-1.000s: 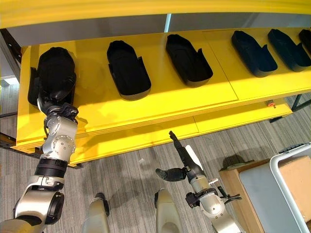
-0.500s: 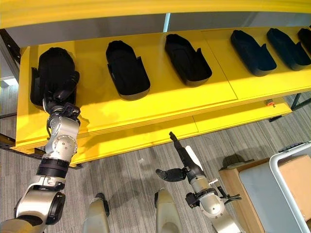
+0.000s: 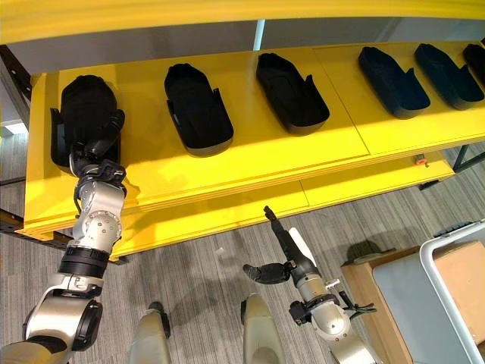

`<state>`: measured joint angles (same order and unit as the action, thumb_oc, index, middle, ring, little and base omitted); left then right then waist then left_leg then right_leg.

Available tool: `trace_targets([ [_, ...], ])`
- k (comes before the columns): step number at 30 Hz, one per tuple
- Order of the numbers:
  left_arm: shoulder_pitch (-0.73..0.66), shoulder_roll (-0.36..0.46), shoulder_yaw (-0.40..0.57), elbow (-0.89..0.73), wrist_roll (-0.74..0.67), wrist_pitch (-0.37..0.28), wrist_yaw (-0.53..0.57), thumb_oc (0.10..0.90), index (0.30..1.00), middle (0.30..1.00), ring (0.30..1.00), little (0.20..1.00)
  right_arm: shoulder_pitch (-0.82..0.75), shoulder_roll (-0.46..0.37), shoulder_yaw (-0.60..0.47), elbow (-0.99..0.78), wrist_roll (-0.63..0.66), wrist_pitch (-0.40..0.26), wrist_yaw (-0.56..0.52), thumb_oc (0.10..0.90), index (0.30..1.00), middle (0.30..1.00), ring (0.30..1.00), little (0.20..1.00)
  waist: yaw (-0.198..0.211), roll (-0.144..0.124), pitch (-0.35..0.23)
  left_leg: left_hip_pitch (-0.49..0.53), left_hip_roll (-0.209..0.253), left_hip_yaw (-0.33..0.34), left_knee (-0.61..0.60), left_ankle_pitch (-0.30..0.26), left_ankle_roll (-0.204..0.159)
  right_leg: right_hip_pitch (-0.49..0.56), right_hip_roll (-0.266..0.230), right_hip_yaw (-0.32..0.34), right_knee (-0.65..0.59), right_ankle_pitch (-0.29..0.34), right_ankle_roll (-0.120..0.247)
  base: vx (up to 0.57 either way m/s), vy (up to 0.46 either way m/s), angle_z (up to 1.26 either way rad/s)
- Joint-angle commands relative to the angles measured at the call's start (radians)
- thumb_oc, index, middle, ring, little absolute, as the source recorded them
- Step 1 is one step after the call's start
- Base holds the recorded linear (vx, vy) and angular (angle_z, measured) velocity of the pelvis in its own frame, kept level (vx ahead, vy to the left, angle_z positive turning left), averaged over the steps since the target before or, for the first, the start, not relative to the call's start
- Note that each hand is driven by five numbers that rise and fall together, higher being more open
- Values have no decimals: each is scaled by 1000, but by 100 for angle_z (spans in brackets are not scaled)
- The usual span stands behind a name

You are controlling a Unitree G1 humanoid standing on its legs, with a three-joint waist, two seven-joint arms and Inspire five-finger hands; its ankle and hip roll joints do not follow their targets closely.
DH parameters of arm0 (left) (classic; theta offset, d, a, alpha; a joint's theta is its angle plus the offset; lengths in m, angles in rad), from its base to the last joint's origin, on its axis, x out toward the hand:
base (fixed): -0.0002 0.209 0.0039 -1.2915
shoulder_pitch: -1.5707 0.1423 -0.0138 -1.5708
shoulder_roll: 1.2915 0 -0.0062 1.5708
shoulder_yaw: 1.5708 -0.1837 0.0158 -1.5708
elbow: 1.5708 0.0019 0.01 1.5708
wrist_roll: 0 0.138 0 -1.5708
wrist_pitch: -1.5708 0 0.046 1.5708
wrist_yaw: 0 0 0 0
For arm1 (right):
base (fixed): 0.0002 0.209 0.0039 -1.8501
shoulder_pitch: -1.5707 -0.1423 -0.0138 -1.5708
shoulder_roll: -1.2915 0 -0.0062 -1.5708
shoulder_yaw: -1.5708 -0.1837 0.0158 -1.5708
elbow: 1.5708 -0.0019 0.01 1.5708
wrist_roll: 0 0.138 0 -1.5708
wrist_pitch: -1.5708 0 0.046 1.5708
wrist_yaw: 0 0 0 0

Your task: Move parts from the plastic box to the shelf.

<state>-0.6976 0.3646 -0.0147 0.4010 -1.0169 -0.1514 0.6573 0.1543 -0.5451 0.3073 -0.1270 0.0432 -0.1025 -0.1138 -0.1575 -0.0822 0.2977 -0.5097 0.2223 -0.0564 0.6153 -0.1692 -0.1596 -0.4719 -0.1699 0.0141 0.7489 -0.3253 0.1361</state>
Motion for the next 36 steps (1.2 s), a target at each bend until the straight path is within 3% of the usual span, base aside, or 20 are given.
trace_targets([
  [1,-137,0,-58,-43,12,-71,-42,900,1000,1000,1000,1000,-19,-23,-1,-136,32,-66,-17,900,1000,1000,1000,1000,9,-2,-81,14,15,31,47,-32,68,30,7,13,-66,68,-42,0,0,0],
  [36,-199,15,-92,-85,-5,-96,-42,900,1000,1000,1000,1000,-29,-37,0,-136,34,-67,-17,900,1000,1000,1000,1000,11,0,-84,3,9,28,57,-32,71,19,4,9,-52,70,-43,0,0,0],
])
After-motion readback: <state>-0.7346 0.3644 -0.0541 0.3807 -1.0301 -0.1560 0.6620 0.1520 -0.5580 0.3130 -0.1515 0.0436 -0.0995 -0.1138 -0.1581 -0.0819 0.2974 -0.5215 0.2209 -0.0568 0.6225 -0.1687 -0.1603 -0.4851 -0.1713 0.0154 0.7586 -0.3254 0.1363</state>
